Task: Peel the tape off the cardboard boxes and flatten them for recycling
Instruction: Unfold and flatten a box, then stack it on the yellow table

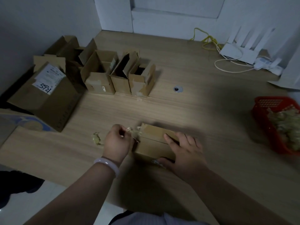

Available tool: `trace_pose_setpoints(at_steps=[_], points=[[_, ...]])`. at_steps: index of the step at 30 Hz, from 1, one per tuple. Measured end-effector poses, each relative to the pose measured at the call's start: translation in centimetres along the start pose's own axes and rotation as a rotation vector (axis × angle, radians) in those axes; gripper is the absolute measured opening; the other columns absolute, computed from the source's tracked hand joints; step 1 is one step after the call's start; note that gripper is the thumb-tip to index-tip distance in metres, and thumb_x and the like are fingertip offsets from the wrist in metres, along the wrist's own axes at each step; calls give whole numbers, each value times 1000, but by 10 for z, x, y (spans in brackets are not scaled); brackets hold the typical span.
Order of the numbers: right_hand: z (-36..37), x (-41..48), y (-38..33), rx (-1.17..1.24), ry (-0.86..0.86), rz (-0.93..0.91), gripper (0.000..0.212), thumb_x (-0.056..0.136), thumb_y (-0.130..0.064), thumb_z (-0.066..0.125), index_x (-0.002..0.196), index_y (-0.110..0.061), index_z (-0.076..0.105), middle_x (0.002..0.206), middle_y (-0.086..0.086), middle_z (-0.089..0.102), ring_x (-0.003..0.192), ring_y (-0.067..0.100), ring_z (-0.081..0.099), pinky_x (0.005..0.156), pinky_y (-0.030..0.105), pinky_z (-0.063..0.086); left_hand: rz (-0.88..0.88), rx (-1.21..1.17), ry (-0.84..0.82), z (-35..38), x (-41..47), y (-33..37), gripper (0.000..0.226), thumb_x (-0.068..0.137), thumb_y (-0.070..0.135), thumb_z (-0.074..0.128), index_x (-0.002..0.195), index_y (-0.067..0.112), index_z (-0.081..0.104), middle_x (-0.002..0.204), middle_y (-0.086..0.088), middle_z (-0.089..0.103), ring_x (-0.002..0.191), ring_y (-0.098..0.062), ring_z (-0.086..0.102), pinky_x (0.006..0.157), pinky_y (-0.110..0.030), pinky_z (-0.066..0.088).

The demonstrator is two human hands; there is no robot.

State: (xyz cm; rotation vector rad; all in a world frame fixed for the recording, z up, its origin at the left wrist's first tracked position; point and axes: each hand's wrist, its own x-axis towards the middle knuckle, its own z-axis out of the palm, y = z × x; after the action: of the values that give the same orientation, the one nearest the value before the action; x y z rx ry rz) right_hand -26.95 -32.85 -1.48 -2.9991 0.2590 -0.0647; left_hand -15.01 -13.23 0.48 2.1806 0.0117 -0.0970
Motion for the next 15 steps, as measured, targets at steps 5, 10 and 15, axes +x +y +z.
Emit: trace_pose_setpoints(at_steps=[5,10,15], points=[[1,0,-1,-7,-4,-4,83,76,-85,30,144,-37,36,138,3,45,124,25,42,107,47,26,314,207,38,-4,0,-7,9,81,4,62,80,13,58,84,-4,60,77,-26,59,68,-33,48],[-2,2,-3,-21,14,7,83,73,-84,38,140,-36,44,135,3,48,120,25,45,102,47,37,585,347,-160,-15,-12,-11,12,86,21,66,96,19,71,96,2,63,80,-16,60,69,-25,49],[-4,3,-5,-36,52,22,84,69,-86,40,135,-35,52,128,4,54,113,25,48,96,45,44,383,195,-214,-16,-1,-6,27,81,16,73,103,28,65,89,8,64,81,-7,60,75,-22,49]])
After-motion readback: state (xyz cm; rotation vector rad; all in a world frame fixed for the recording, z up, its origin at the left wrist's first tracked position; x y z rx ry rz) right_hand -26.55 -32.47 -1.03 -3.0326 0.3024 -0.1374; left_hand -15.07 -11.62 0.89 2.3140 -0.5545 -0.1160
